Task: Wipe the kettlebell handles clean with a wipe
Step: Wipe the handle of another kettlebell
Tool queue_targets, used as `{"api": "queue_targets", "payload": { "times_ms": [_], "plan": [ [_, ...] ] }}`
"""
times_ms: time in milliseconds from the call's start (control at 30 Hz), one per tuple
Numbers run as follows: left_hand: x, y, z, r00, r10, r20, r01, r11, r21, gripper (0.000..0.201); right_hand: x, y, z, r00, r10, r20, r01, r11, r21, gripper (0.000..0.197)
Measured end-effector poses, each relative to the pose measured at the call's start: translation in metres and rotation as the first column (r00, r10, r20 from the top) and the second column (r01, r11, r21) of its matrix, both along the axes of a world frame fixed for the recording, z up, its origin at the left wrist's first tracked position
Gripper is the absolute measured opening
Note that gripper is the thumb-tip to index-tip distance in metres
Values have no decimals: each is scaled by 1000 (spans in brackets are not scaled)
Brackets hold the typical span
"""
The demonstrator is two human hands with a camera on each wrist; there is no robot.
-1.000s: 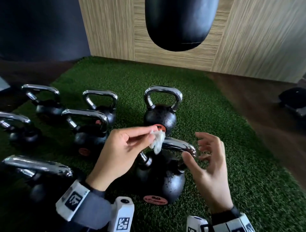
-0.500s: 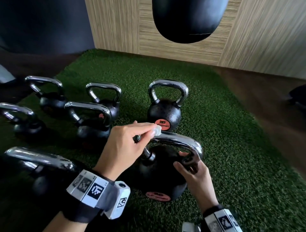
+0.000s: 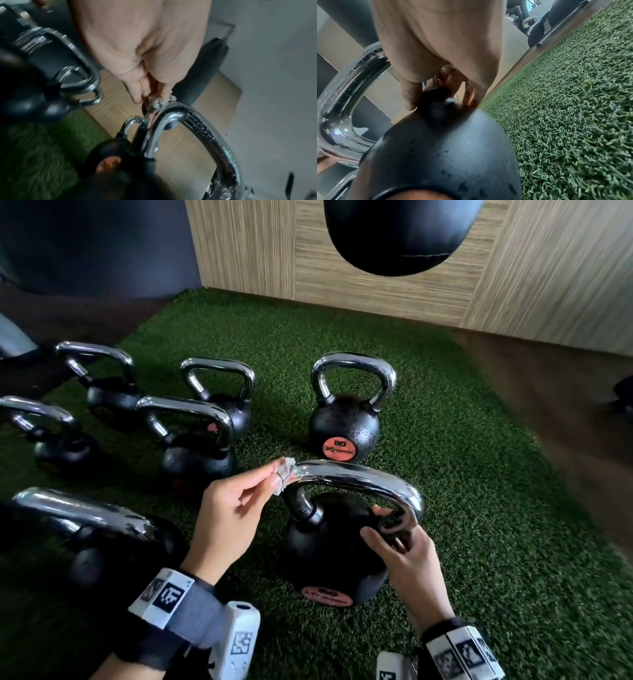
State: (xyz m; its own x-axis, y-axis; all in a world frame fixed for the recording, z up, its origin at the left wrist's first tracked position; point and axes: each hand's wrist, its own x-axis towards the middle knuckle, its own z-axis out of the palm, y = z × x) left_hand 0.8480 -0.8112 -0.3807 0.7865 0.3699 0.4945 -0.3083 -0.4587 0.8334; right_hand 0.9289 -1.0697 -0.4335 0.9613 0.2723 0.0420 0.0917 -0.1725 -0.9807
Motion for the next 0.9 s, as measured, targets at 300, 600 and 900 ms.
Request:
{"api": "queue_targets", "payload": {
  "times_ms": [300,600,900],
  "plan": [
    [2,-10,-63,984,36,-177,-54,994,-95,20,1,2,6,1000,-2,-21,3,998,64,34],
    [3,-22,-50,975,212,-75,-205,975,89,39,3,-7,15,999,-32,21,32,999,-19,41],
    [53,-20,-22,957,231,-174,-192,957,215,30,-17,-24,26,957,184,226,-102,937,-333,18]
  ]
}}
